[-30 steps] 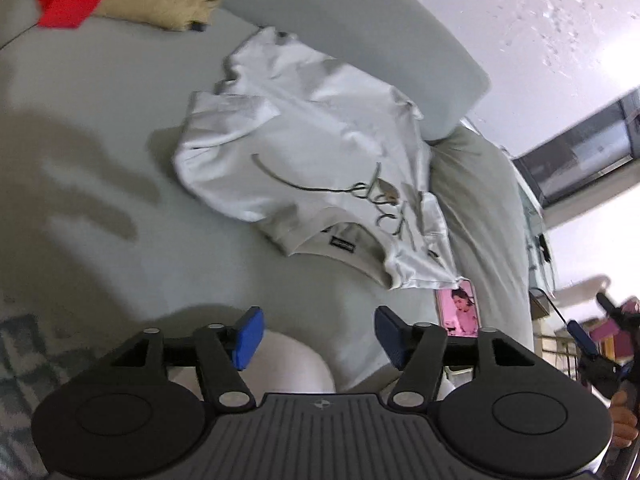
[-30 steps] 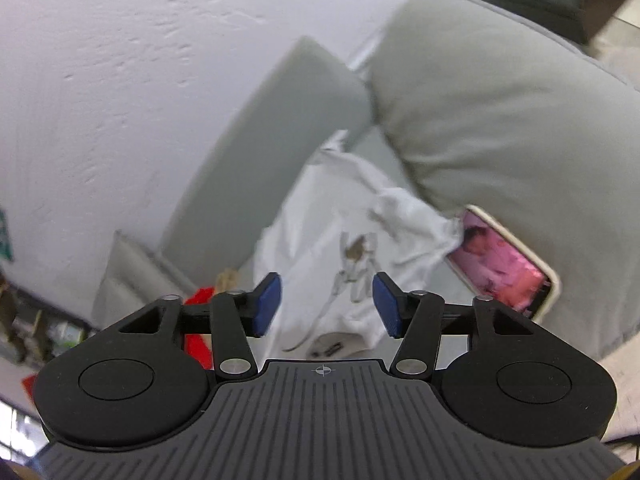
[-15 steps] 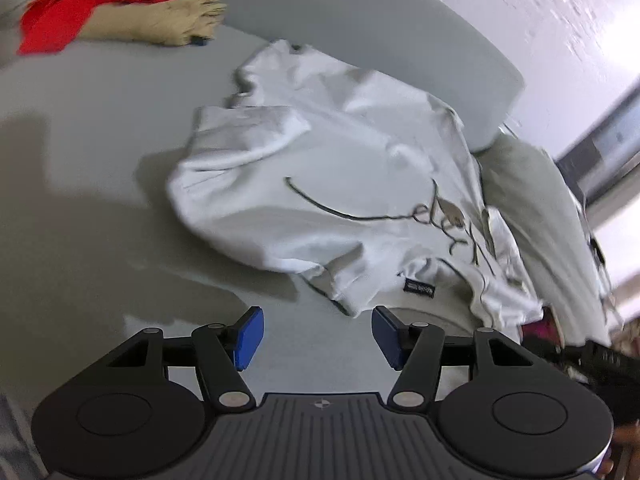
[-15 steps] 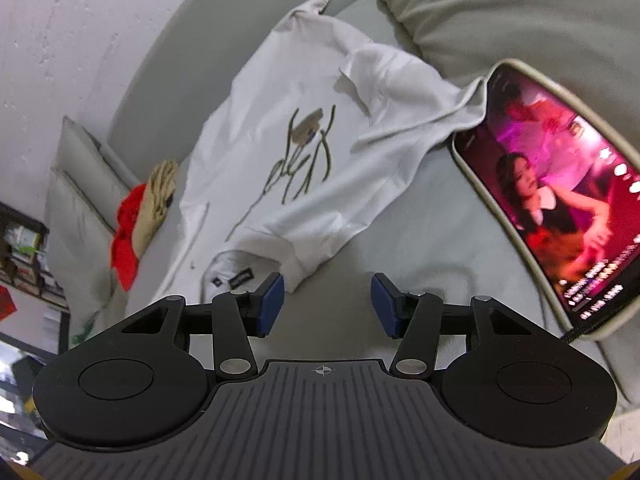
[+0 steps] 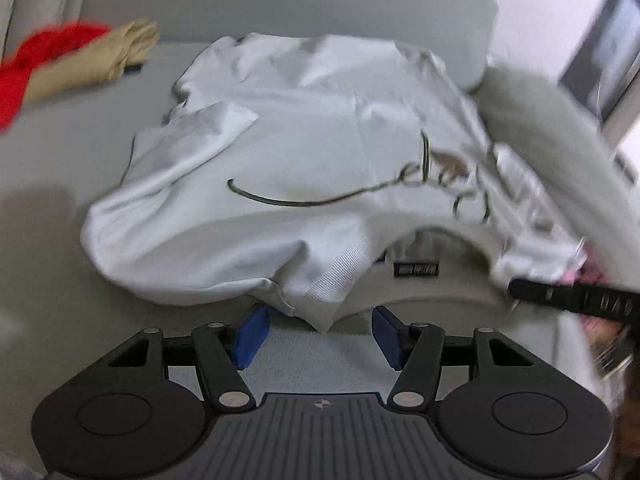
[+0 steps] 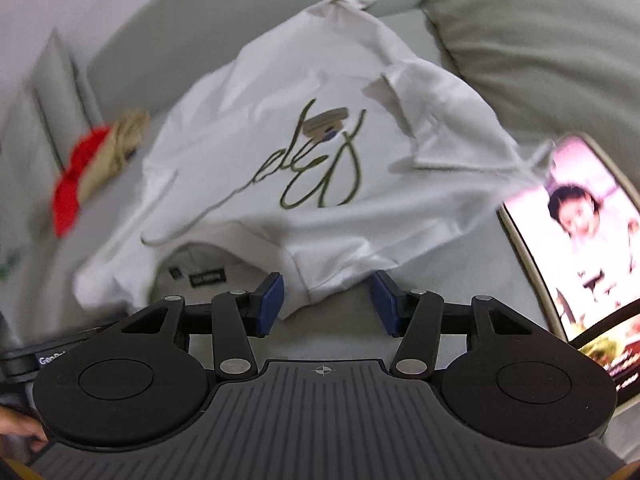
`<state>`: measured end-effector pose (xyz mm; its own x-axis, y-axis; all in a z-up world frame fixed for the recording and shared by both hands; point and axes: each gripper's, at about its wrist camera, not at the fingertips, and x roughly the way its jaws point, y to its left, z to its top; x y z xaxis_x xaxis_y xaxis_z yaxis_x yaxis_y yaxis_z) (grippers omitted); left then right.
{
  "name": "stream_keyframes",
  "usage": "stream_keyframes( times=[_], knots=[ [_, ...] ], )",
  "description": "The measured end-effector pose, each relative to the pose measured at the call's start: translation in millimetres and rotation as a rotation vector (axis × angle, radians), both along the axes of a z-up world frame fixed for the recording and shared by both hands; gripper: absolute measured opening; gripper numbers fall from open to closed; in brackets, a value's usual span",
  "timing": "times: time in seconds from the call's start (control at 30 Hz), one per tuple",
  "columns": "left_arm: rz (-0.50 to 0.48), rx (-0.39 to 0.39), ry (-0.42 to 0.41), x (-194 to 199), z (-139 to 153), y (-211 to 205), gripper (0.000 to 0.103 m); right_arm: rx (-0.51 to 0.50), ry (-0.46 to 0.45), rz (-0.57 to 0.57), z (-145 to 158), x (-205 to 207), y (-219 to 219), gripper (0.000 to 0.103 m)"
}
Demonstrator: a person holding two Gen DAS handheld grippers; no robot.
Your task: Fold clothes
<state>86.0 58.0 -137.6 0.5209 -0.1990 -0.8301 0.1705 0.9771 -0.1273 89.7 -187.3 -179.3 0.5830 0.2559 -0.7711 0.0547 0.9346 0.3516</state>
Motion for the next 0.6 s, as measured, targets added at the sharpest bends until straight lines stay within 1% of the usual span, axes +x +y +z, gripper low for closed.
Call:
stream_keyframes(
  times=[0.03,0.07,0.1,0.13,0.17,0.23,0.27,0.3,0.33,0.4,0.47,0.53,0.6],
  knots=[
    [0.003,0.025,-0.002,1,0,-3,0.051,-0.026,-0.001,0.008,1,1,5,0.056],
    [0.008,0.036,-0.002,2,0,-3,0.05,-0.052,-0.002,0.016,2,1,10,0.056],
    [0.018,0.039,-0.002,2,1,-2,0.045,-0.065,-0.002,0.005,2,2,12,0.056],
    [0.03,0.04,-0.002,3,0,-1,0.038,-0.067,-0.003,-0.007,1,2,13,0.056],
    [0.042,0.041,-0.003,3,0,1,0.034,-0.076,-0.004,-0.017,1,2,14,0.054],
    [0.049,0.053,-0.006,3,2,-1,0.019,-0.11,-0.005,-0.035,1,2,18,0.042],
    [0.051,0.059,-0.008,2,2,-3,0.017,-0.136,-0.007,-0.041,2,2,20,0.03],
    [0.053,0.066,-0.01,1,3,-4,0.015,-0.148,-0.01,-0.035,3,1,21,0.012],
    [0.047,0.08,-0.013,0,4,-7,0.013,-0.16,-0.013,-0.029,3,1,23,0.008],
    [0.041,0.079,-0.005,-2,8,-9,0.012,-0.185,-0.016,-0.014,7,-1,28,0.007],
    [0.049,0.045,0.014,-6,14,-4,0.011,-0.209,-0.019,0.002,11,-4,32,0.006],
    [0.053,0.004,0.036,-13,22,4,0.011,-0.165,-0.006,-0.008,20,-10,26,0.006],
    [0.051,-0.038,0.07,-22,27,12,0.011,-0.097,0.013,-0.018,32,-21,15,0.006]
  ],
)
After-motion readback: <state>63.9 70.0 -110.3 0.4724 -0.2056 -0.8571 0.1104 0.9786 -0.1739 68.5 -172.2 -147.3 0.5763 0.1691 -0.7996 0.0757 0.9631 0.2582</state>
